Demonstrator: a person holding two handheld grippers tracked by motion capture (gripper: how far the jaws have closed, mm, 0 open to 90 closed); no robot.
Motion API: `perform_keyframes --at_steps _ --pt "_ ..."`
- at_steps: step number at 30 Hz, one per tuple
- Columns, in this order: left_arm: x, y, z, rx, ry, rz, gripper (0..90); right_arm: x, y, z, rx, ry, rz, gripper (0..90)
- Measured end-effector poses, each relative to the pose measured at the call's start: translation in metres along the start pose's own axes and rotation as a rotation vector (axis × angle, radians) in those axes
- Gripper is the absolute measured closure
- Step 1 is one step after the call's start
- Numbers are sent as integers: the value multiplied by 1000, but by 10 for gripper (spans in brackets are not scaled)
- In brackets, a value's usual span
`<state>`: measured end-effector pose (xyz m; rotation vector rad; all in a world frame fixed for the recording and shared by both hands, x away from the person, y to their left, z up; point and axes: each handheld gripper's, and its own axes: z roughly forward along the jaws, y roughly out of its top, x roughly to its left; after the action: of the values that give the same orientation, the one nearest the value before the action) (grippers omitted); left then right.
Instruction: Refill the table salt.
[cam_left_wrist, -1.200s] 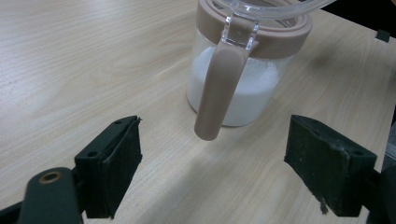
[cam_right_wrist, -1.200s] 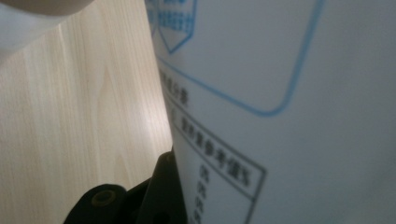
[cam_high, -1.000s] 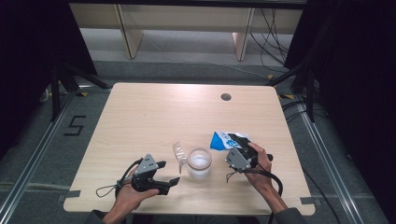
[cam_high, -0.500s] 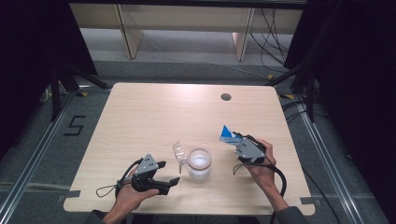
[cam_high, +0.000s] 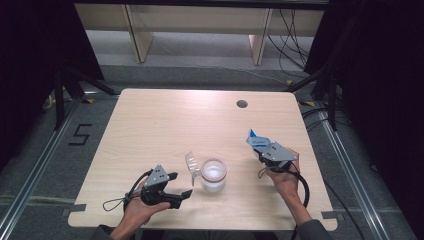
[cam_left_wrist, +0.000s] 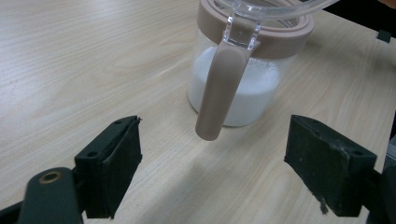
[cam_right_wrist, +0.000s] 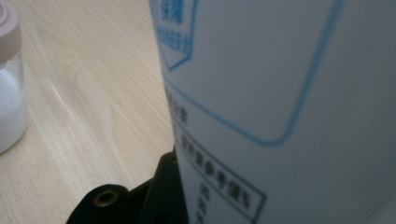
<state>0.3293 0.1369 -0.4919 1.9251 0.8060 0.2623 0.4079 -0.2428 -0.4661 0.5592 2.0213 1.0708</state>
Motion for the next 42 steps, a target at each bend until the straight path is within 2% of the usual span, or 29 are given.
perform_keyframes --at_steps 2,3,5,8,9,14,15,17,18,19,20,21,23,24,25,26,28,29,31,32,33,36,37,38,39,40,41,42 --pt "0 0 0 2 0 -2 177 -4 -3 1 -6 0 4 792" --pt "0 0 0 2 0 -3 177 -5 -4 0 -2 6 31 792" --pt "0 0 0 0 5 -3 177 -8 -7 1 -11 6 40 793" --pt "0 1 0 11 14 -3 177 -11 -12 1 -8 15 101 793" --pt "0 1 0 10 13 -3 177 -13 -14 2 -18 16 98 794" --pt "1 1 1 5 7 -4 177 -17 -18 0 -16 21 147 796" --pt "1 1 1 4 7 -5 177 -18 -19 1 -33 16 141 796" --pt "1 1 1 -1 7 -9 177 -21 -21 1 -35 22 161 797" --pt "2 1 1 4 5 -1 177 -22 -23 2 -51 9 176 797" --pt "2 1 1 4 5 -1 177 -22 -24 0 -35 15 195 797" --pt "2 1 1 4 5 0 177 -25 -25 0 -38 12 180 798" --pt "1 1 1 4 7 -5 177 -25 -27 0 -42 -3 211 800" --pt "1 1 1 4 6 -6 176 -29 -30 -2 -38 -5 227 802" --pt "1 0 1 5 6 -6 177 -29 -32 -2 -35 -7 253 803" --pt "1 0 1 4 6 -6 177 -32 -33 -2 -38 -17 233 805" --pt "1 1 1 4 6 -6 177 -33 -35 -3 -26 -15 237 807" --pt "1 1 1 3 4 -6 177 -32 -37 -4 -19 -27 266 809" --pt "1 1 2 3 3 -6 177 -35 -38 -4 -12 -14 258 809" --pt "1 0 2 1 -2 -1 177 -34 -39 -5 -7 -23 282 811" --pt "1 0 2 0 -2 -2 177 -35 -40 -4 -24 -31 274 810" --pt "2 0 2 3 1 -2 177 -34 -40 -4 -18 -26 309 811" --pt "2 0 2 2 2 -3 177 -38 -42 -3 -44 -20 287 811" --pt "2 0 2 4 0 -2 177 -38 -42 -3 -45 -11 327 811" --pt "1 0 2 0 -2 -3 177 -37 -43 -3 -55 -19 337 811" --pt "1 0 2 1 -2 -2 177 -39 -44 -2 -57 16 339 812" --pt "1 0 2 4 0 -2 177 -40 -44 -2 -49 6 332 812" --pt "1 0 2 3 1 -3 177 -39 -45 -1 -64 -13 328 812" --pt "1 1 2 7 9 -3 177 -37 -45 -2 -59 -6 352 813"
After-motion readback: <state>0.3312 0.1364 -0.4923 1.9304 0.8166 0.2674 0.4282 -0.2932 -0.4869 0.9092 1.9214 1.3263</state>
